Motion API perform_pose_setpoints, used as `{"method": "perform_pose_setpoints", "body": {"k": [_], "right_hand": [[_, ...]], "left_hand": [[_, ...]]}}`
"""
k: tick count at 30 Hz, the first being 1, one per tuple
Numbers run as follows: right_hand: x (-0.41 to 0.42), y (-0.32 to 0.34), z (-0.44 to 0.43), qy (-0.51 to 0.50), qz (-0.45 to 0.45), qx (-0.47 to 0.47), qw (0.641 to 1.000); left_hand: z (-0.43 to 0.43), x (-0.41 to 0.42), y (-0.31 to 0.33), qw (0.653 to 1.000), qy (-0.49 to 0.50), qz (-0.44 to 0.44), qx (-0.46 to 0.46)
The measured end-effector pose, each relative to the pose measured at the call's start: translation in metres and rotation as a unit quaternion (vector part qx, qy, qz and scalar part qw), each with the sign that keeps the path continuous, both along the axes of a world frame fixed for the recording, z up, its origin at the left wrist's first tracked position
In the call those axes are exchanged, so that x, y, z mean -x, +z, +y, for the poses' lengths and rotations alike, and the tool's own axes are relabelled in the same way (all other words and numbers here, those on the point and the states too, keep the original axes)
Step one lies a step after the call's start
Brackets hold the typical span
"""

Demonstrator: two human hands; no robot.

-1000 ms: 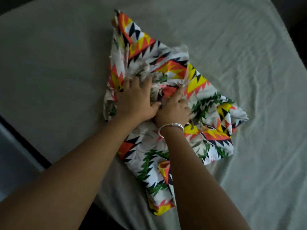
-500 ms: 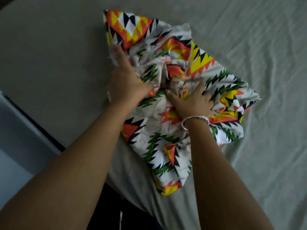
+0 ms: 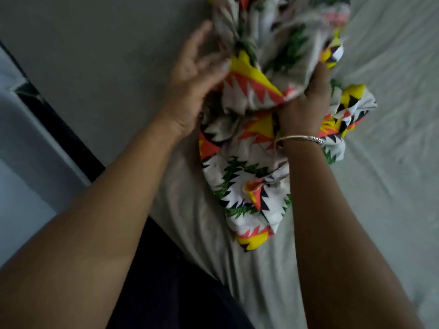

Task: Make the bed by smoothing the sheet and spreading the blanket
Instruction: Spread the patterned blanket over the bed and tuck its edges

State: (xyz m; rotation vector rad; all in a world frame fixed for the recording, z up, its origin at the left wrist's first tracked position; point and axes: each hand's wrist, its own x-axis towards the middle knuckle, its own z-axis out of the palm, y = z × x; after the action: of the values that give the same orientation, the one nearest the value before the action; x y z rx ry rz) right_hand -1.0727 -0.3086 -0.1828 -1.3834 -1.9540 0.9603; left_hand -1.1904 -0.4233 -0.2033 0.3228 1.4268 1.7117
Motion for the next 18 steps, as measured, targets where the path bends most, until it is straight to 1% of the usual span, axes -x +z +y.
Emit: {"method": "perform_pose_setpoints", "body": {"k": [1, 2, 3, 4, 5, 6, 7, 8, 9, 10, 11, 12, 13, 14, 15, 18], "right_hand": [[0.003, -0.001, -0.007, 0.011, 0.02, -0.033, 0.999], [0.006, -0.002, -0.012, 0.028, 0.013, -0.068, 0.997], [0.006, -0.002, -0.017, 0.043, -0.019, -0.112, 0.993], [0.004, -0.004, -0.022, 0.047, -0.079, -0.167, 0.982], [0.001, -0.005, -0.034, 0.046, -0.151, -0.231, 0.96], [-0.002, -0.004, -0.051, 0.058, -0.208, -0.284, 0.934], [-0.003, -0.005, -0.076, 0.096, -0.233, -0.301, 0.92], [0.0, -0.005, -0.103, 0.165, -0.237, -0.287, 0.913], [0.005, -0.005, -0.132, 0.246, -0.249, -0.241, 0.905], [0.011, -0.003, -0.159, 0.323, -0.283, -0.17, 0.887], [0.018, -0.004, -0.181, 0.385, -0.335, -0.081, 0.856], [0.026, -0.006, -0.199, 0.428, -0.385, 0.006, 0.818], [0.032, -0.011, -0.212, 0.461, -0.423, 0.072, 0.776], [0.038, -0.017, -0.222, 0.481, -0.44, 0.099, 0.752], [0.045, -0.022, -0.227, 0.487, -0.451, 0.096, 0.742], [0.06, -0.035, -0.241, 0.493, -0.464, 0.052, 0.734]], "left_hand": [[-0.015, 0.009, -0.001, 0.999, 0.038, 0.024, 0.022], [-0.029, 0.018, -0.003, 0.993, 0.079, 0.065, 0.066], [-0.044, 0.026, -0.007, 0.98, 0.114, 0.114, 0.12], [-0.059, 0.032, -0.013, 0.961, 0.13, 0.153, 0.189], [-0.074, 0.034, -0.019, 0.943, 0.13, 0.176, 0.252], [-0.088, 0.032, -0.023, 0.927, 0.109, 0.194, 0.302], [-0.101, 0.028, -0.026, 0.912, 0.076, 0.213, 0.344], [-0.113, 0.022, -0.026, 0.89, 0.044, 0.237, 0.387], [-0.123, 0.016, -0.027, 0.862, 0.027, 0.261, 0.433], [-0.132, 0.012, -0.025, 0.832, 0.022, 0.282, 0.478], [-0.141, 0.011, -0.024, 0.807, 0.031, 0.289, 0.513], [-0.148, 0.012, -0.023, 0.793, 0.045, 0.281, 0.538], [-0.154, 0.015, -0.024, 0.784, 0.054, 0.264, 0.56], [-0.159, 0.019, -0.028, 0.778, 0.052, 0.25, 0.574], [-0.163, 0.023, -0.032, 0.774, 0.04, 0.249, 0.58], [-0.17, 0.034, -0.035, 0.772, 0.024, 0.25, 0.584]]}}
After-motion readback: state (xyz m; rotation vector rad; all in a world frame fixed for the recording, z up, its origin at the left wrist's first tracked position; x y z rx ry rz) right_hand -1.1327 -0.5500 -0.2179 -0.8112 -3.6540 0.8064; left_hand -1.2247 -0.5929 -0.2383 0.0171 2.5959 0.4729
